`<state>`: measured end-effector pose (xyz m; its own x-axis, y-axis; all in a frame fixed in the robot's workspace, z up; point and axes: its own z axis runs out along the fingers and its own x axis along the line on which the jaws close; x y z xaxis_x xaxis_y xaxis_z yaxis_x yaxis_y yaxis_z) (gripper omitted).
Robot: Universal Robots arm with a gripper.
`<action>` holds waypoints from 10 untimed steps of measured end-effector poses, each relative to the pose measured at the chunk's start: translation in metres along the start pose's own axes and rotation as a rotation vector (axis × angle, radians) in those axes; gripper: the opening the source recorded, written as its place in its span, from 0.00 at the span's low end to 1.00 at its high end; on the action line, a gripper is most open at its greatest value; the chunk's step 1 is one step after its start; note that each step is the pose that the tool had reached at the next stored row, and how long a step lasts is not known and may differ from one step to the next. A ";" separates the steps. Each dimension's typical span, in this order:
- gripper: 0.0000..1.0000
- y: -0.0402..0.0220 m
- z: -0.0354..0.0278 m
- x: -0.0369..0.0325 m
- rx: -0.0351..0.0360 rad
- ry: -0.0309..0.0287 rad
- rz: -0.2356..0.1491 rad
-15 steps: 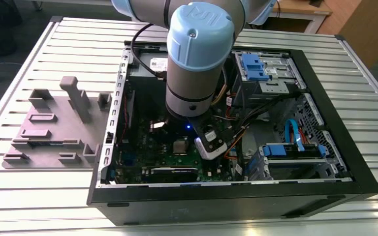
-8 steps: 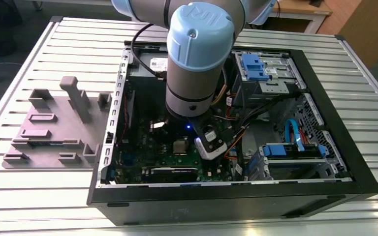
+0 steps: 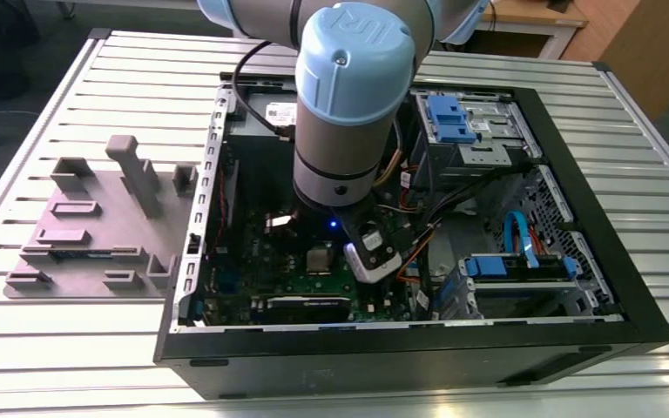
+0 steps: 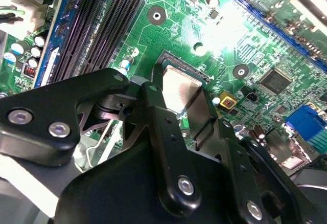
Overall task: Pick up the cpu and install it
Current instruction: 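Place the cpu into insertion slot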
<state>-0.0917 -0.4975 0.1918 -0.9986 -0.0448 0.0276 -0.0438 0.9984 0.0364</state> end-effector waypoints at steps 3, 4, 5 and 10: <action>0.46 -0.0001 0.0005 0.0000 -0.0002 -0.0003 0.012; 0.46 -0.0001 0.0007 0.0000 0.0000 -0.0004 0.016; 0.46 -0.0001 0.0008 0.0001 0.0000 -0.0004 0.017; 0.46 0.0000 0.0010 0.0001 -0.0005 -0.0006 0.017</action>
<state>-0.0917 -0.4975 0.1907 -0.9992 -0.0274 0.0276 -0.0264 0.9990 0.0363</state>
